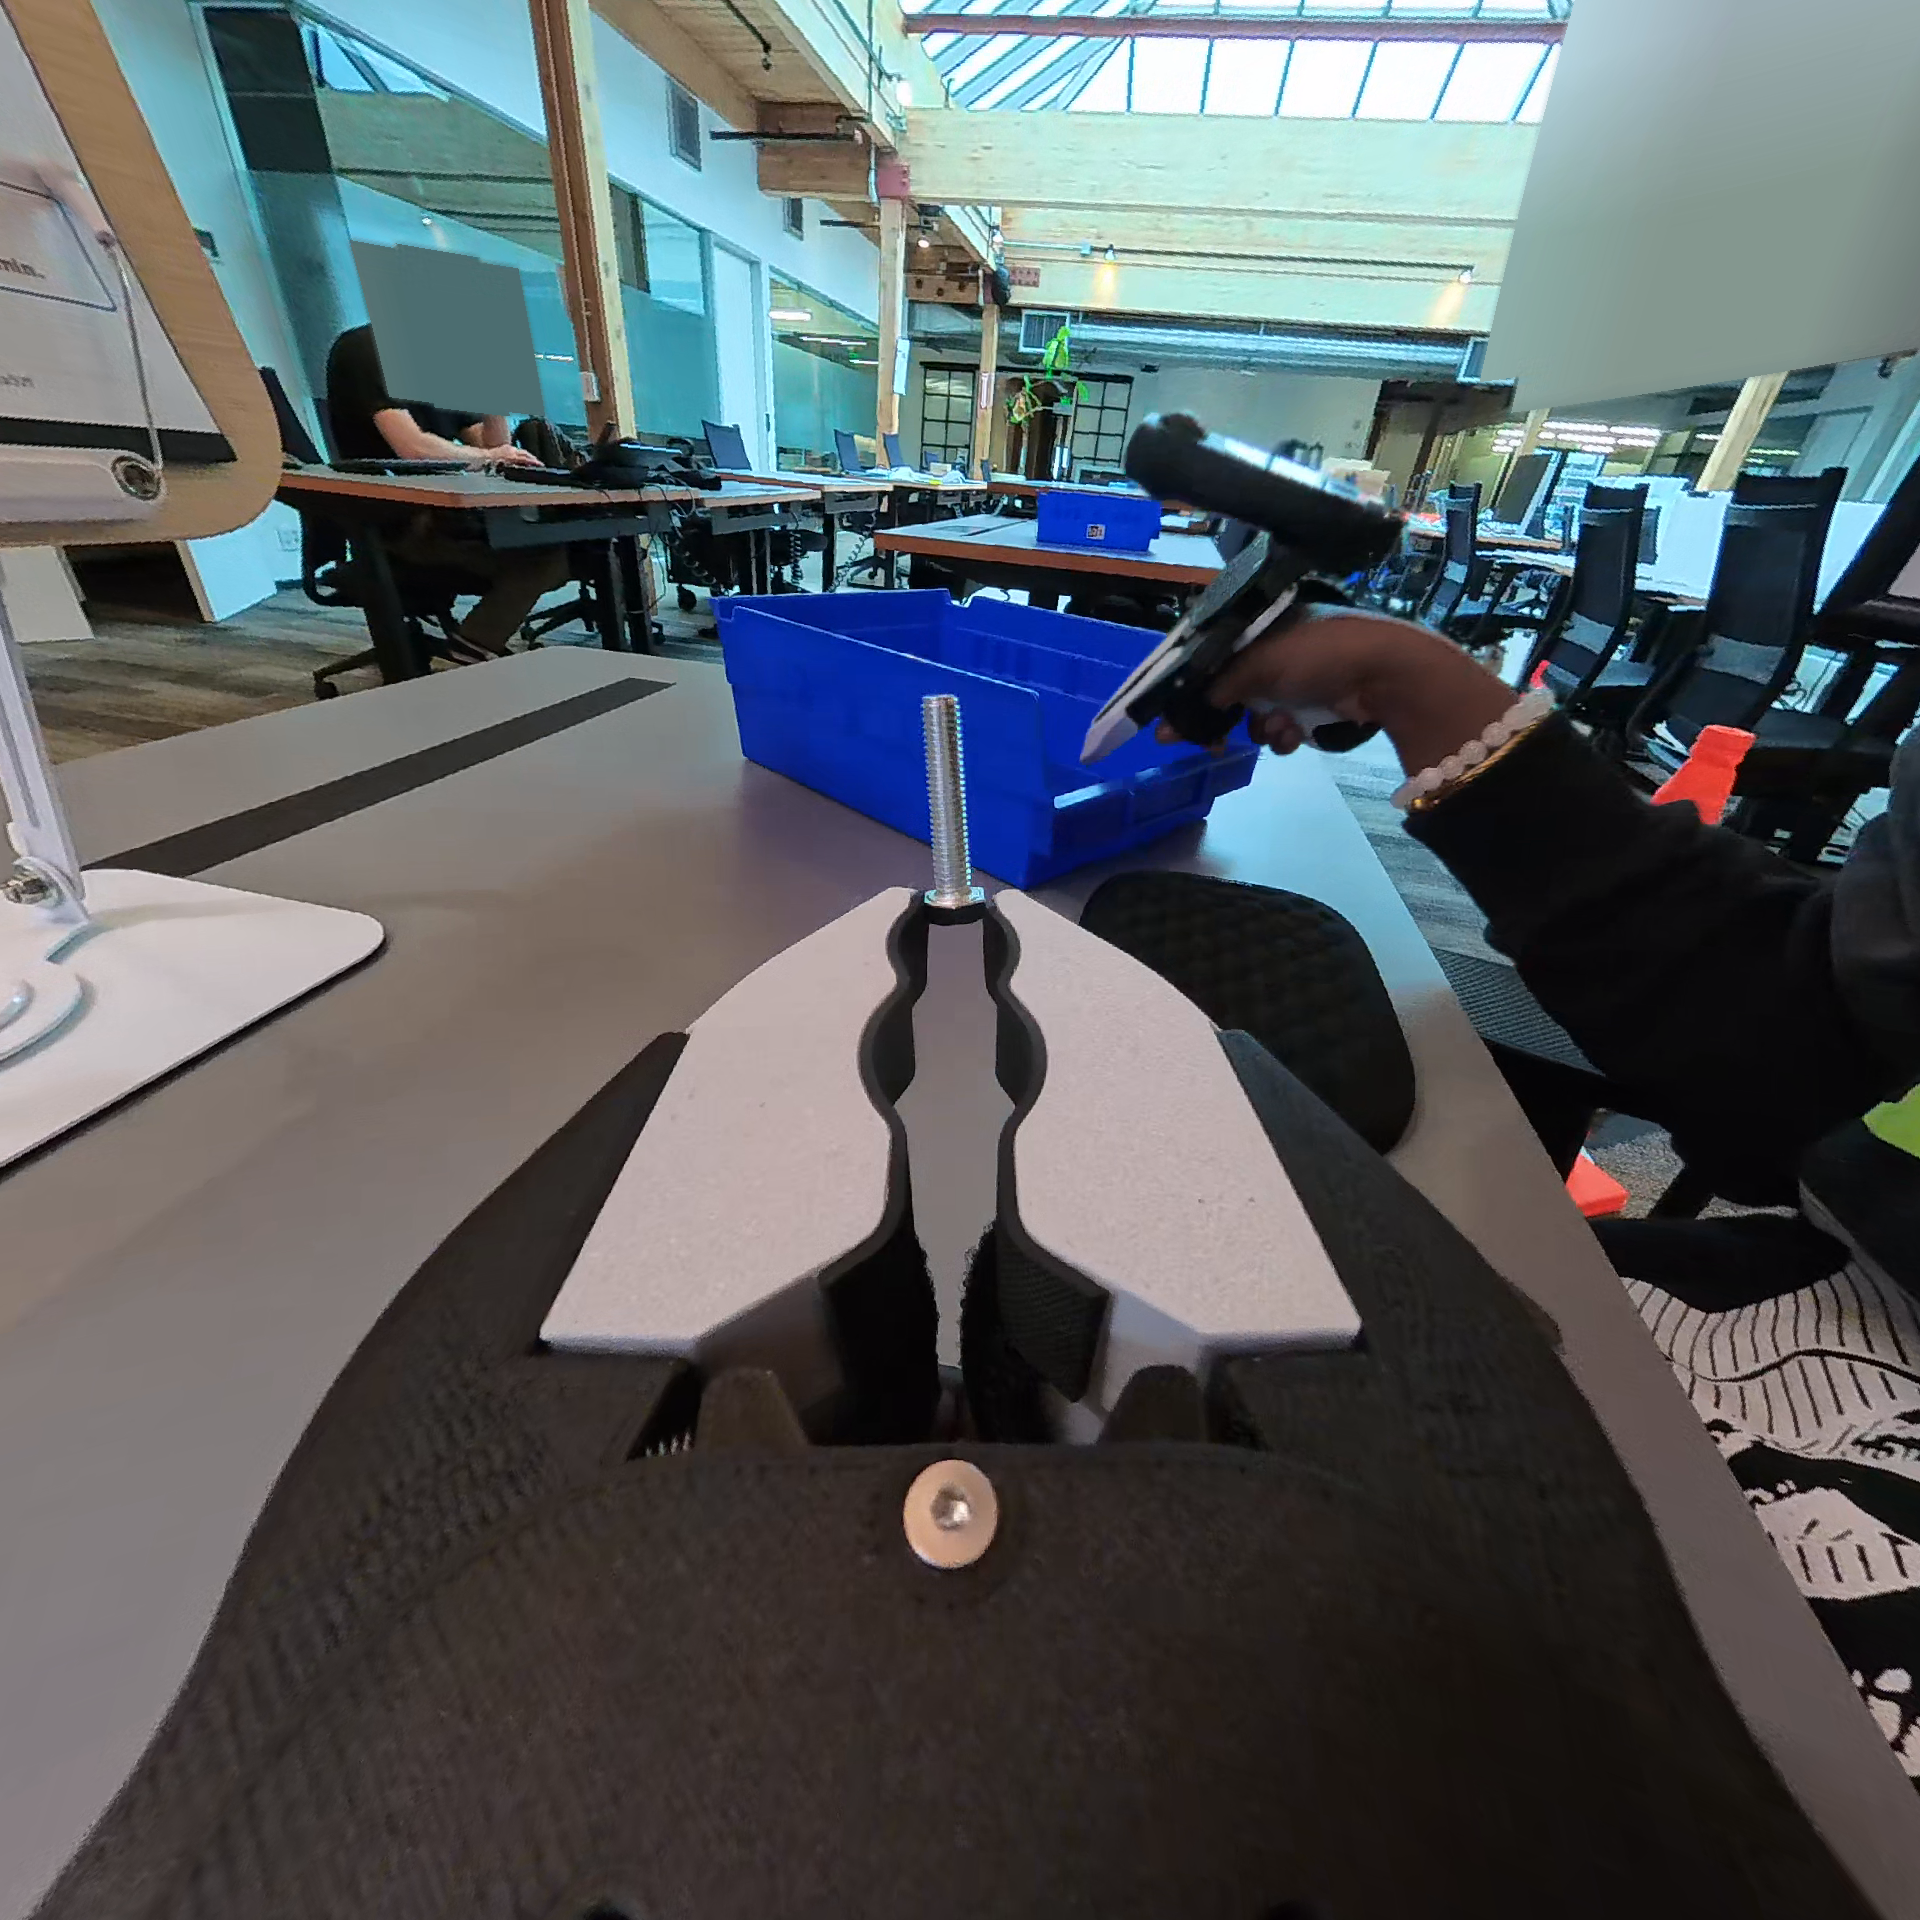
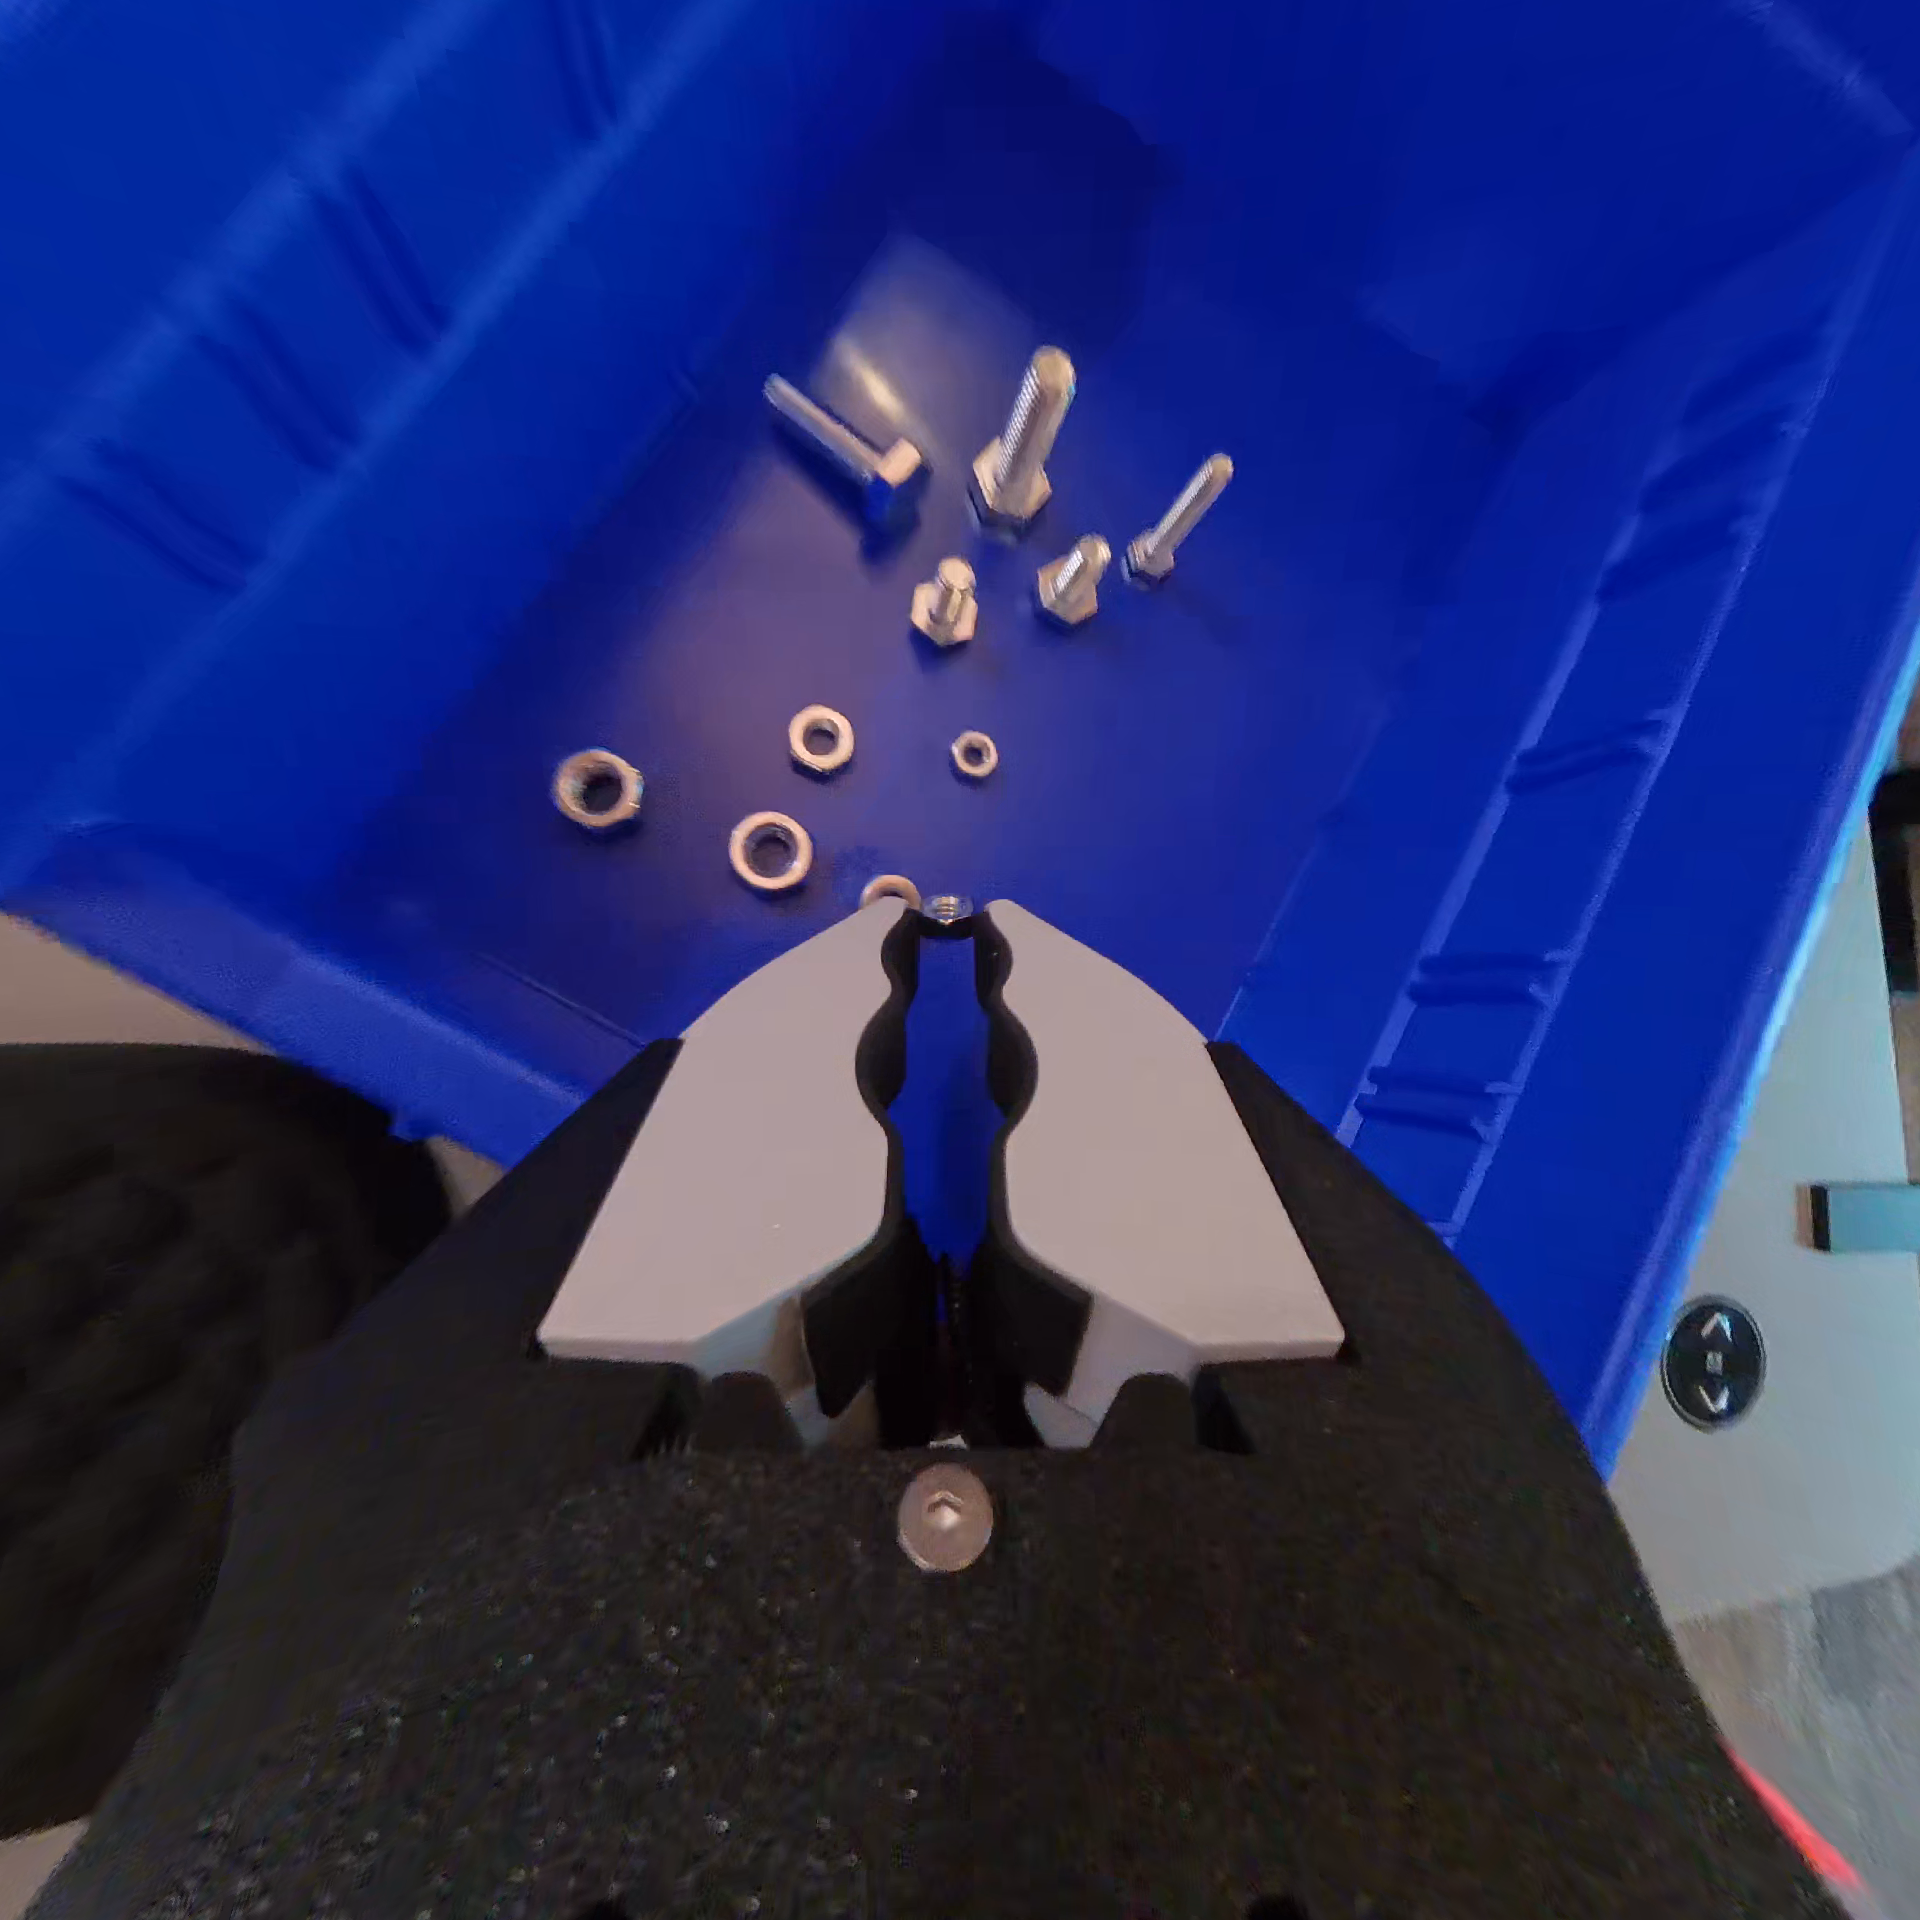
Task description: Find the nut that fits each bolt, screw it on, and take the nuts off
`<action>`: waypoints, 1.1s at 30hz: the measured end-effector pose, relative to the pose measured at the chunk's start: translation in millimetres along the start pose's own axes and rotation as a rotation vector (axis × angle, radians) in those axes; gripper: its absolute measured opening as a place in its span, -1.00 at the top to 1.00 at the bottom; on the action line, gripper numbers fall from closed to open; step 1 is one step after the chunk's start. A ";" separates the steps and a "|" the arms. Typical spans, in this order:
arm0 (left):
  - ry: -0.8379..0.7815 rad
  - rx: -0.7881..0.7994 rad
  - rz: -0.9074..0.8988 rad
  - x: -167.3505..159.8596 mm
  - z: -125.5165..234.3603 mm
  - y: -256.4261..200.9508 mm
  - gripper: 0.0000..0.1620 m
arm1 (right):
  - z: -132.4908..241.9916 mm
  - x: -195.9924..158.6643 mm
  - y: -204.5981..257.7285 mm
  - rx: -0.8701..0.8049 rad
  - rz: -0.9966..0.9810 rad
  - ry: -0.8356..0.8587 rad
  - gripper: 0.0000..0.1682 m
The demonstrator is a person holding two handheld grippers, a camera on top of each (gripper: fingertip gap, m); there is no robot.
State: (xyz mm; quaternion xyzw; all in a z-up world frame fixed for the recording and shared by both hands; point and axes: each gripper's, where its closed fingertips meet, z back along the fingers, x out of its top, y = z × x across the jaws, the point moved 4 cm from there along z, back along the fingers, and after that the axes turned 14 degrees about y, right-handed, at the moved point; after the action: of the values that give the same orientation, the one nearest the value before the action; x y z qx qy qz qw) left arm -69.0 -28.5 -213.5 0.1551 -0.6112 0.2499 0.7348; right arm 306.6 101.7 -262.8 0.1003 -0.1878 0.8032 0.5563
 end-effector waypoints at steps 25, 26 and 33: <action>0.085 -0.023 -0.027 -9.7 -8.1 -5.0 0.87 | 113.0 35.8 161.4 0.663 0.450 -0.633 0.65; 0.097 -0.019 -0.035 -11.0 -8.8 -5.3 0.88 | 124.6 32.7 187.1 0.741 0.534 -0.668 0.65; 0.139 0.000 -0.104 -14.7 -11.0 -8.9 0.87 | 143.3 30.3 288.6 0.992 0.722 -0.680 0.73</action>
State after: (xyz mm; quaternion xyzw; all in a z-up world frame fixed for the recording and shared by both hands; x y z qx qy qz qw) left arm -56.9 -32.6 -229.4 0.1687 -0.5498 0.2214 0.7875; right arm 20.0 -21.2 -176.1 0.5194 0.0155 0.8527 0.0535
